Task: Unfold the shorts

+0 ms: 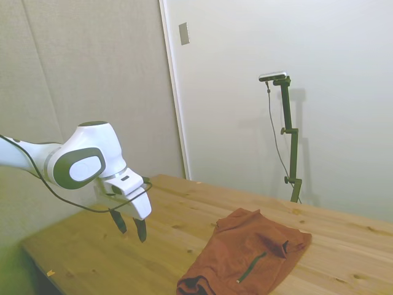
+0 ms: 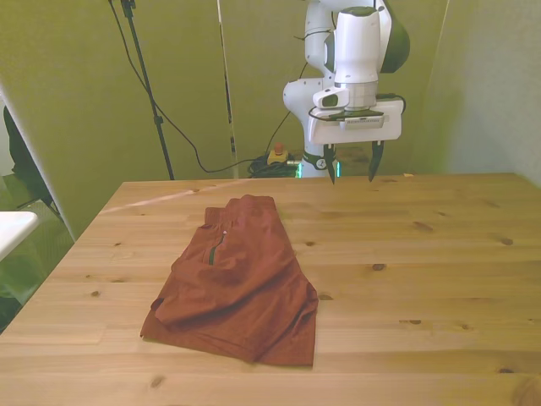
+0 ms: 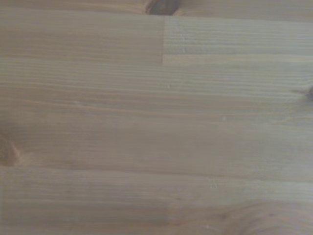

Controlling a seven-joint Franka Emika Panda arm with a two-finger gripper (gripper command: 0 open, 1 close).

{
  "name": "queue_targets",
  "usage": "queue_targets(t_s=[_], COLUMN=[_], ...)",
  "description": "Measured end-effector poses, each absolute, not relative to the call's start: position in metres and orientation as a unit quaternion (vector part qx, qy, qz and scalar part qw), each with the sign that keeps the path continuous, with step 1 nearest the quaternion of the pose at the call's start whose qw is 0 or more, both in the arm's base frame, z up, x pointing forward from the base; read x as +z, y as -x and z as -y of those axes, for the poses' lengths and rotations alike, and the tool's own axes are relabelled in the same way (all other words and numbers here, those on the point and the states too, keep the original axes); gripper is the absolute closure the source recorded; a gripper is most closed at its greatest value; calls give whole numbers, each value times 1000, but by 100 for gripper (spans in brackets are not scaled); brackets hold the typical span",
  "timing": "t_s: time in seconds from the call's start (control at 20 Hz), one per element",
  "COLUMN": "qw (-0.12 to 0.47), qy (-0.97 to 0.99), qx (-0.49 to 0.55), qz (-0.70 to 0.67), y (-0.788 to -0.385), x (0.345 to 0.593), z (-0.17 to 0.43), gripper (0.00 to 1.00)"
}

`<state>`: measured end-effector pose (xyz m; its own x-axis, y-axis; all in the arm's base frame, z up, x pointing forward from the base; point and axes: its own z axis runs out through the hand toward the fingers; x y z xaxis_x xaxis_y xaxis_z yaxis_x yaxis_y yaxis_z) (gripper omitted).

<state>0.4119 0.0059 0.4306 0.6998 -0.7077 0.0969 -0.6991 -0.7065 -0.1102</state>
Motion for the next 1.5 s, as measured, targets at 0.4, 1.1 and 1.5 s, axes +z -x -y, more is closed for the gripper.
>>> queue_targets(t_s=[0.4,1.1,1.5], qw=[54,82,88], qy=[901,785,759], qx=[-96,-151,-153], qz=[-420,-594,-627], y=[-444,-540,-556], x=[469,498,485], z=[30,261,315], gripper=[0,0,0])
